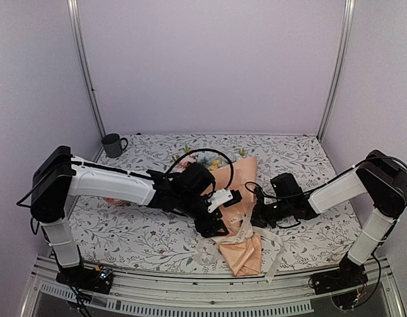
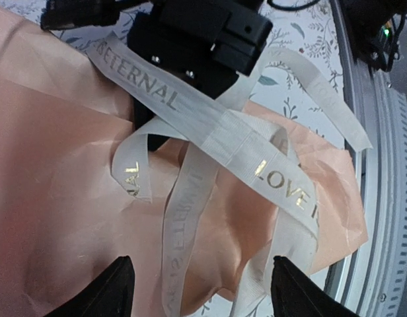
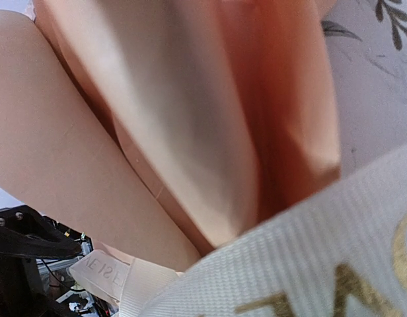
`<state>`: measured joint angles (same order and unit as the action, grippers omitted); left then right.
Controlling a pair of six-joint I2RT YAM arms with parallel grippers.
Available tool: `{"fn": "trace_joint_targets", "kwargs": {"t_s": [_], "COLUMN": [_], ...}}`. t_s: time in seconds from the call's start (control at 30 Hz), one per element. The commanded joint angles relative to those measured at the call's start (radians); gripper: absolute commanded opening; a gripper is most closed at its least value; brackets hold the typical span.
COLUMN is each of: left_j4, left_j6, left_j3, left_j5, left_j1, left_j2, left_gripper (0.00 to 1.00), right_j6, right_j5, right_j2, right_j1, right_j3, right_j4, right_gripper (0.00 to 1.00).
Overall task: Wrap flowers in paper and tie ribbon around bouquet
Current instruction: Cross the ribbon over the folded bouquet.
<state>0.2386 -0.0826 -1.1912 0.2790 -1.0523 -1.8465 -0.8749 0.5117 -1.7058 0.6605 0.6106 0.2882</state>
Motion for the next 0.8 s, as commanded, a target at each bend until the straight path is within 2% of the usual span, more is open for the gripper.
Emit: {"fn": "trace_joint_targets", "kwargs": {"t_s": [0.0, 0.13, 0.23, 0.4, 0.5, 0.53, 0.67, 0.77], "left_j4": [0.114, 0.100, 0.062, -0.037, -0.058, -0.066, -0.152, -0.167], "left_j6": [-0.026, -0.019, -0.008, 0.002, 0.010, 0.013, 0.018, 0.023], "left_j3": [-0.013, -0.015, -0.019, 0.028, 0.039, 0.044, 0.098, 0.117], "left_j5": [0.042, -0.066, -0.094, -0.031, -0.063, -0.086, -0.212, -0.227], "left_j1": [0.004, 0.008, 0.008, 0.012, 0.011, 0.011, 0.021, 0.042], "left_j2": [-0.070, -0.073, -0.056, 0.023, 0.058, 0.072, 0.165, 0.192], "left_gripper": [0.70, 0.53, 0.26, 0.23, 0.02, 0.00, 0.00, 0.00], "right_j6": [0.007, 0.004, 0.005, 0.003, 0.003, 0.003, 0.001, -0.001], "right_j5": [-0.006, -0.006, -0.007, -0.012, -0.014, -0.015, -0.020, -0.025], "right_j2": [-0.015, -0.014, -0.007, 0.006, 0.006, 0.005, 0.002, 0.002], "right_j1": [-0.002, -0.002, -0.002, -0.002, -0.002, -0.002, -0.002, -0.003], "right_j3": [0.014, 0.010, 0.008, 0.000, -0.004, -0.003, -0.004, -0.005], "right_j4": [0.006, 0.008, 0.006, 0.006, 0.006, 0.006, 0.007, 0.008], "right_gripper": [0.00, 0.00, 0.00, 0.00, 0.00, 0.00, 0.00, 0.00]}}
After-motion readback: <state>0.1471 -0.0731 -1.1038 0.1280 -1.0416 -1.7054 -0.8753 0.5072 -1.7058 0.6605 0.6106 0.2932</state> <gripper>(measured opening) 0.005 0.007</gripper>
